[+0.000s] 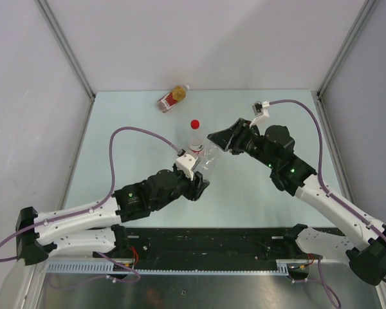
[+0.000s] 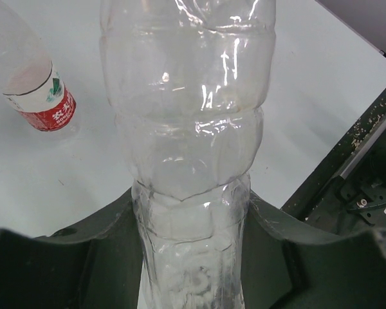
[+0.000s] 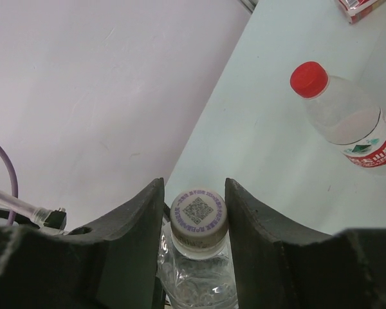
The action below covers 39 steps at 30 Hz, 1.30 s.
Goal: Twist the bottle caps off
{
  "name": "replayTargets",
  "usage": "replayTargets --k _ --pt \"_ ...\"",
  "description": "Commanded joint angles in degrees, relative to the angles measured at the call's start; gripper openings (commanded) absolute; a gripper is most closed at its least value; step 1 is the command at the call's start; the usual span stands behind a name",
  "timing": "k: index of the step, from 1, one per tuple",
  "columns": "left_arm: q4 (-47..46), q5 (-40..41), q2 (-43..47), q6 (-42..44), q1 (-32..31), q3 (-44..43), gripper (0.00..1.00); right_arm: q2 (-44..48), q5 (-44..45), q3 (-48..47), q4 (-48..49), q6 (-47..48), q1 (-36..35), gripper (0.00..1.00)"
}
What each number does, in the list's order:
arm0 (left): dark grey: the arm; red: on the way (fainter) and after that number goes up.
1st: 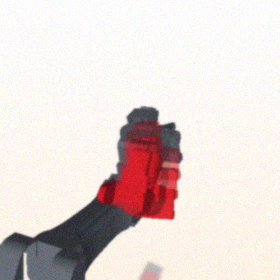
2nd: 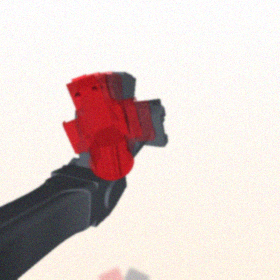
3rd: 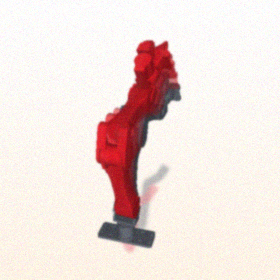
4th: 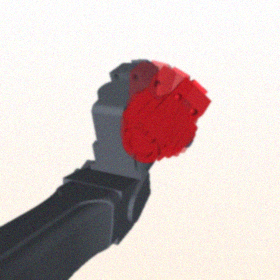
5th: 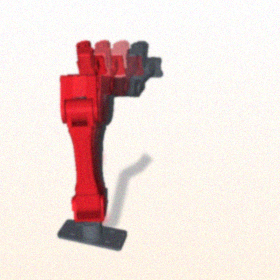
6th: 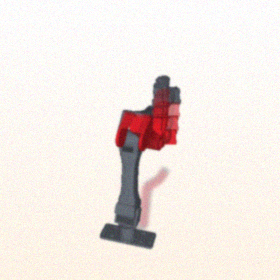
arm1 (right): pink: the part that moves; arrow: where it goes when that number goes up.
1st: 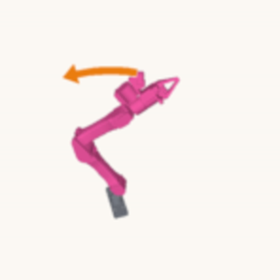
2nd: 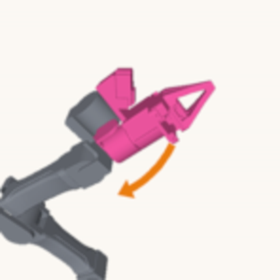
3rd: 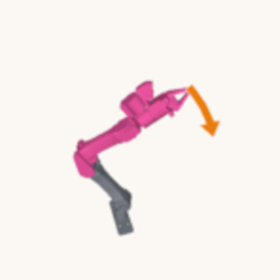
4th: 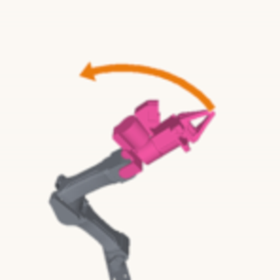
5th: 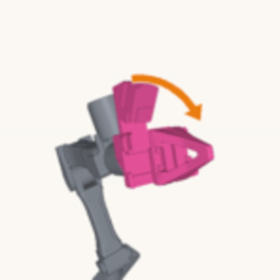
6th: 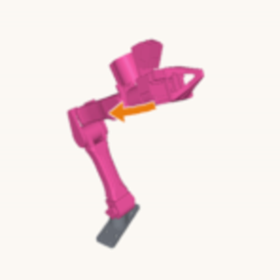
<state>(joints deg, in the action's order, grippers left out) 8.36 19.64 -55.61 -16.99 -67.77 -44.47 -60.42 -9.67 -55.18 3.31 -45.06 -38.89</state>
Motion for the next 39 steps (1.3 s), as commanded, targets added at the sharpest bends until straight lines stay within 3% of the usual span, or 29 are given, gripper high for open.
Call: replayTargets --k 1,6,8,31,35,39 --pt "0.0 1.6 -0.7 0.5 -0.7 -2.8 0.0 -0.3 1.3 -0.4 2.6 -1.0 0.3 0.42" --pt "0.6 2.1 -0.9 0.5 -0.8 -2.6 0.0 -0.2 2.2 -0.4 2.2 -1.2 0.6 0.08" --pt "0.6 2.3 -1.0 0.6 -0.8 -2.5 0.0 -0.2 2.3 -0.4 2.1 -0.9 0.7 0.02" --pt "-4.9 -8.8 1.0 2.5 -0.7 0.0 0.0 5.7 -10.2 3.8 6.5 5.3 3.4 0.0" --pt "-9.2 -14.2 3.4 3.1 -0.3 2.5 0.0 6.5 -14.8 4.9 9.7 5.3 4.1 0.0" --pt "-16.9 -25.2 6.4 3.4 0.6 5.8 0.0 7.3 -18.6 6.2 12.8 4.7 4.6 0.0"
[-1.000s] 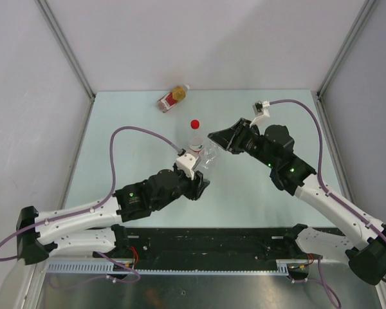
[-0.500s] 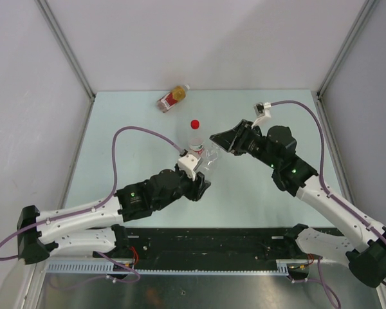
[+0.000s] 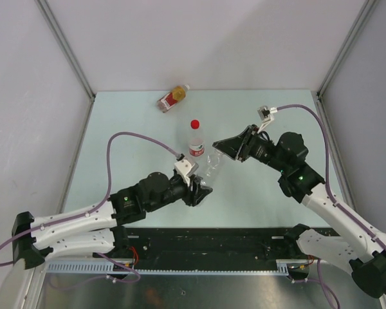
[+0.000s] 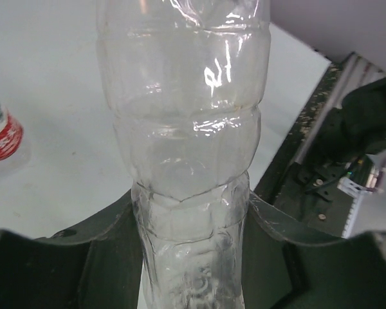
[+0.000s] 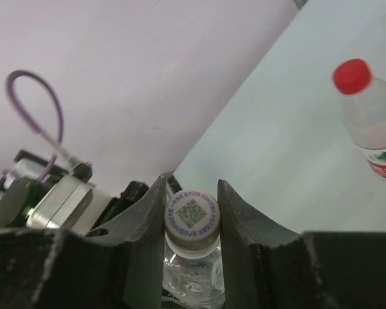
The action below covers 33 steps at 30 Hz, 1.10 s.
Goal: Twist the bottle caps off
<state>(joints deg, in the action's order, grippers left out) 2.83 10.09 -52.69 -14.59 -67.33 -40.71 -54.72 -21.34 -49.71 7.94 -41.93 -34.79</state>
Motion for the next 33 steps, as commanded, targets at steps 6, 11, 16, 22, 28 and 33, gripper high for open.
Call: replayTargets --k 6,11,16,22,28,33 --pt "-16.8 -28.0 4.4 1.2 0.6 3.2 0.0 3.0 -13.8 3.0 14.7 1.1 1.5 0.0" --pt "-22.4 -37.9 4.8 0.7 0.7 4.2 0.0 4.4 -18.9 3.3 16.2 2.8 2.2 0.0" --pt "-28.1 -50.2 4.0 -0.4 0.7 4.2 0.0 5.3 -24.8 3.7 19.8 3.3 2.9 0.0" --pt "-34.0 -61.3 2.2 -2.9 0.7 3.5 0.0 5.0 -33.3 5.0 32.0 -0.3 3.1 0.0" --pt "-36.3 -63.4 2.8 -3.6 0.7 3.8 0.0 4.5 -37.4 5.9 39.9 -3.9 2.7 0.0" --pt "-36.4 -61.1 3.0 -3.8 0.7 4.6 0.0 4.9 -35.0 5.9 37.5 -3.7 2.7 0.0"
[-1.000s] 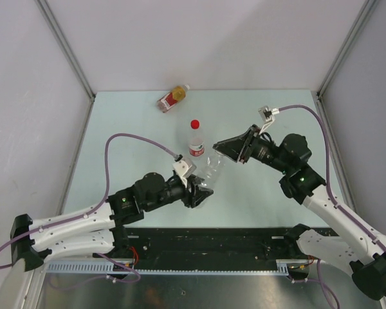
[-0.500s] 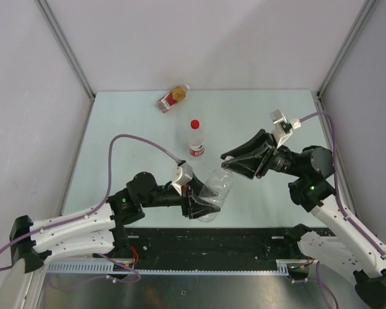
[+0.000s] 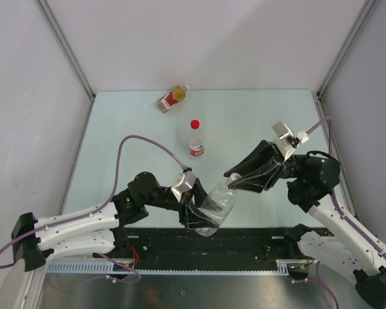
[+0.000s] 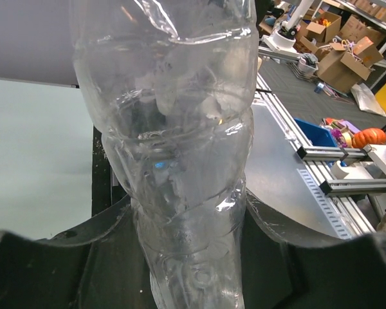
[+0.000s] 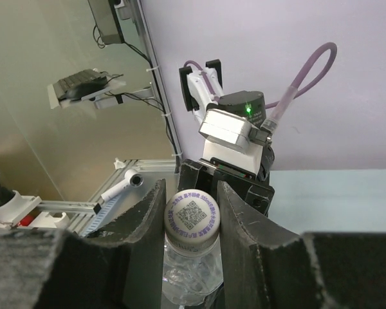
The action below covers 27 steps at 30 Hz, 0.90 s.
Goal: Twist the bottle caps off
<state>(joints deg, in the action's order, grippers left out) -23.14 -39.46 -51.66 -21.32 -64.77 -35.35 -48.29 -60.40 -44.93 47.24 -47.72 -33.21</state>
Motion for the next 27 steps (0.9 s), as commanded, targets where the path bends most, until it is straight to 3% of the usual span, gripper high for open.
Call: replayTargets --k 1,3,13,16,27 --pt "-10.5 -10.8 1.9 2.9 -1.8 -0.4 0.0 -1.4 5.1 1.1 -2.8 2.4 1.2 0.0" --pt "-10.4 -8.8 2.0 2.9 -1.8 0.0 0.0 -0.7 8.0 1.1 -5.4 3.2 1.5 0.11" --pt "-8.0 3.0 1.7 3.1 -0.3 1.6 0.0 4.4 19.6 1.1 -14.6 4.3 4.5 0.92" --pt "-6.5 6.0 1.9 3.8 -0.1 1.7 0.0 5.4 21.6 1.1 -16.1 4.3 5.2 0.99" --pt "10.0 26.8 1.7 7.9 0.1 -2.3 0.0 5.6 26.8 0.8 -19.9 2.7 6.5 0.99"
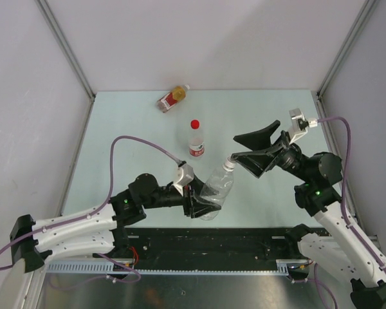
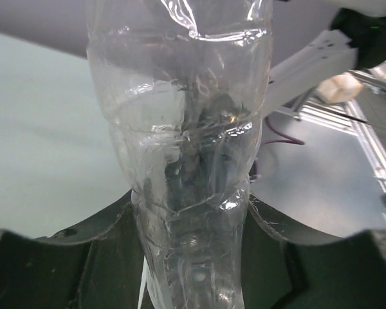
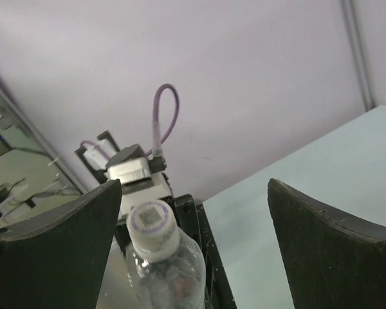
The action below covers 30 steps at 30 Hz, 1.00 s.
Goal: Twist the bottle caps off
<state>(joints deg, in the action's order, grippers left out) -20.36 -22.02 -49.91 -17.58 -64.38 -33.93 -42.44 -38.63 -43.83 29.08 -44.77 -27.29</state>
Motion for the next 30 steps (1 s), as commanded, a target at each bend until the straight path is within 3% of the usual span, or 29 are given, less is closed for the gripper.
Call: replayTargets --k 1,12,24,30 --pt "9.0 11.3 -0.5 4.6 -0.3 -4.4 0.0 -0.7 5.5 -0.6 -2.7 -0.2 0.7 0.99" --pt "21.6 31.5 -4.5 3.3 -0.9 -9.3 0.0 -9.2 10.1 -6.7 -19.5 2.6 0.8 0.99" --pt "34.8 46.7 -11.2 3.5 -3.3 -17.0 0.0 -12.8 11.3 -7.6 -21.9 1.9 1.0 0.99" --pt "37.4 49.2 -14.5 3.7 -4.7 -19.5 0.0 -16.2 11.1 -7.6 -20.6 0.4 1.1 0.9"
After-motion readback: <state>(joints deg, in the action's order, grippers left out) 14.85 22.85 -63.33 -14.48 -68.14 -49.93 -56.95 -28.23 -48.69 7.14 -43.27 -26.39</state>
